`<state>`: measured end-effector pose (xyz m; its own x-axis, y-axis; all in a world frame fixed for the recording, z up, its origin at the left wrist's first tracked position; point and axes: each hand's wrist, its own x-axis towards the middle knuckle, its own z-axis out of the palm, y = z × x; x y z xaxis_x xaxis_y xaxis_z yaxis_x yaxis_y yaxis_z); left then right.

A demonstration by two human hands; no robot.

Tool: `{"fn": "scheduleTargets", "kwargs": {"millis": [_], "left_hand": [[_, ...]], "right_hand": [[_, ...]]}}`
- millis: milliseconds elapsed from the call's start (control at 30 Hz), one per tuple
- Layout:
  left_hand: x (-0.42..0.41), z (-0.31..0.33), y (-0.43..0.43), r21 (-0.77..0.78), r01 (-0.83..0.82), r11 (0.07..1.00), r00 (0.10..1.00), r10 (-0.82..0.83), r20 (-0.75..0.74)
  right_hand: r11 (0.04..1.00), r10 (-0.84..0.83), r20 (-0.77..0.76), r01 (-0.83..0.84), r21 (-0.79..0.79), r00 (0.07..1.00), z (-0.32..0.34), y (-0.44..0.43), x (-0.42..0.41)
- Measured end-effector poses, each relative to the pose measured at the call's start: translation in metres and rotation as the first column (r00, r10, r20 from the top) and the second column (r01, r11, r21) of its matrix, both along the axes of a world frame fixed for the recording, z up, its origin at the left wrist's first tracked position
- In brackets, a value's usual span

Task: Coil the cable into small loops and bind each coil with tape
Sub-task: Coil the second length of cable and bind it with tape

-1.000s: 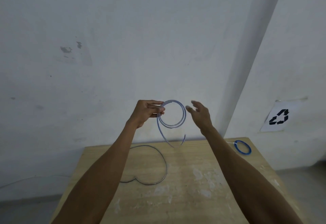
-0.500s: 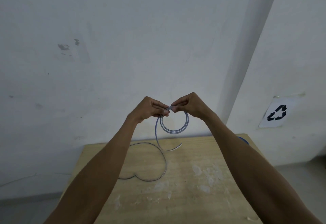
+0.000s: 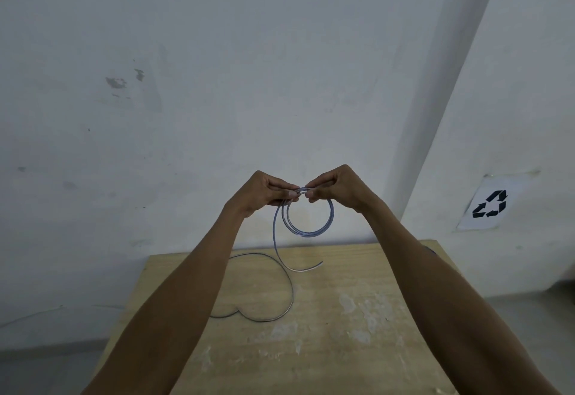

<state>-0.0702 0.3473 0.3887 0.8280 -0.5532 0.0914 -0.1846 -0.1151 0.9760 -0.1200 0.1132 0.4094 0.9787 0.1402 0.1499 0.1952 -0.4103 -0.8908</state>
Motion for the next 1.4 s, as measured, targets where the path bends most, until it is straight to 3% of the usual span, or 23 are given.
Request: {"fn": "scheduleTargets", "kwargs": {"millis": [500, 733, 1000, 1400], "left_hand": [[0.001, 0.003, 0.000, 0.004, -0.022, 1.000, 0.995, 0.022, -0.095], [-0.003, -0.001, -0.003, -0.055, -0.041, 0.998, 0.999, 0.040, -0.030], [0.000, -0.008, -0.007, -0.095, -0.187, 0.978, 0.982, 0.190, 0.018], [0.001, -0.006, -0.001, -0.211, -0.178, 0.961, 0.979, 0.152, -0.135]], "right_hand": [[0.978, -0.125, 0.073, 0.110, 0.178, 0.990, -0.018, -0.001, 0.008], [0.963, -0.162, 0.079, 0.140, 0.230, 0.984, -0.021, 0.000, 0.006], [0.980, -0.082, -0.040, 0.088, 0.178, 0.996, -0.017, -0.007, 0.000], [0.945, -0.107, -0.088, 0.128, 0.301, 0.990, -0.025, -0.009, -0.007]]}}
